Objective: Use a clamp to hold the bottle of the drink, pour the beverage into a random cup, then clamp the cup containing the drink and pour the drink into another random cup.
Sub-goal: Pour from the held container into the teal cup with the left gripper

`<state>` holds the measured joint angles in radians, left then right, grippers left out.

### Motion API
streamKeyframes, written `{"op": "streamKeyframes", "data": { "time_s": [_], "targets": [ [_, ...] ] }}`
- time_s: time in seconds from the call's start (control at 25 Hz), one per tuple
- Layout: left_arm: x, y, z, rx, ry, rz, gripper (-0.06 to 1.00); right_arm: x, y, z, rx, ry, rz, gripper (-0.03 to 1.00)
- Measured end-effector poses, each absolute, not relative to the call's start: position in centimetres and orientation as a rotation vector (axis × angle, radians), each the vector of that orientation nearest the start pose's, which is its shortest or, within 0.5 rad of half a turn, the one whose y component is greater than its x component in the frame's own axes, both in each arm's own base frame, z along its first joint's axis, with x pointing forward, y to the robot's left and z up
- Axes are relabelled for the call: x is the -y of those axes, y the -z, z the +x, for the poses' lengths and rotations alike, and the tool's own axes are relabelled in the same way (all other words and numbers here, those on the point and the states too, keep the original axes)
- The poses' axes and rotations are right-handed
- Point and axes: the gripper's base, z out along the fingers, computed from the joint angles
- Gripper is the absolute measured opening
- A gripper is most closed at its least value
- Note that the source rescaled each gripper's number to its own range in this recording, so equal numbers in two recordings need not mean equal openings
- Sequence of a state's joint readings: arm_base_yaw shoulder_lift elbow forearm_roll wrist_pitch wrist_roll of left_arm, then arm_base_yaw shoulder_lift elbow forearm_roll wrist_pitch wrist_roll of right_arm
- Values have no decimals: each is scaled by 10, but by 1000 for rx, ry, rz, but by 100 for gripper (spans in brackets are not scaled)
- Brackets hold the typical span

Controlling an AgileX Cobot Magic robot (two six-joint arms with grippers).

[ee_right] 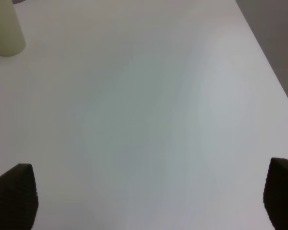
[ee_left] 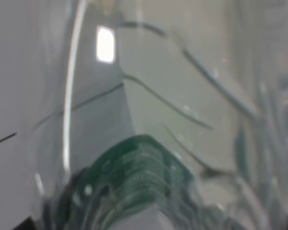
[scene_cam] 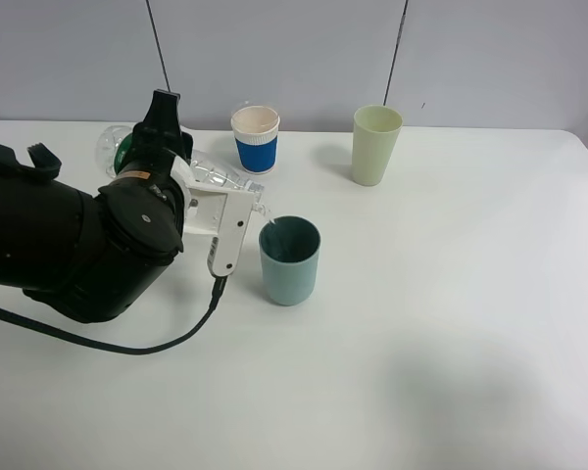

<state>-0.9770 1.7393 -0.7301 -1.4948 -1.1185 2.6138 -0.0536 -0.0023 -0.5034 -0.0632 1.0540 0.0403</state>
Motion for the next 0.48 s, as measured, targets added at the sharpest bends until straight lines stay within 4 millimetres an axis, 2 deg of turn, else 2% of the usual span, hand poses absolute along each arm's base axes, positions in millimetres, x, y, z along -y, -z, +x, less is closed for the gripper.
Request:
{"op": "streamKeyframes", "data": {
  "time_s": [0.48],
  "targets": [
    [191,-183,228,-1399,-1434,1620,6,5,-279,-6,-2029,84,98,100]
  ]
}}
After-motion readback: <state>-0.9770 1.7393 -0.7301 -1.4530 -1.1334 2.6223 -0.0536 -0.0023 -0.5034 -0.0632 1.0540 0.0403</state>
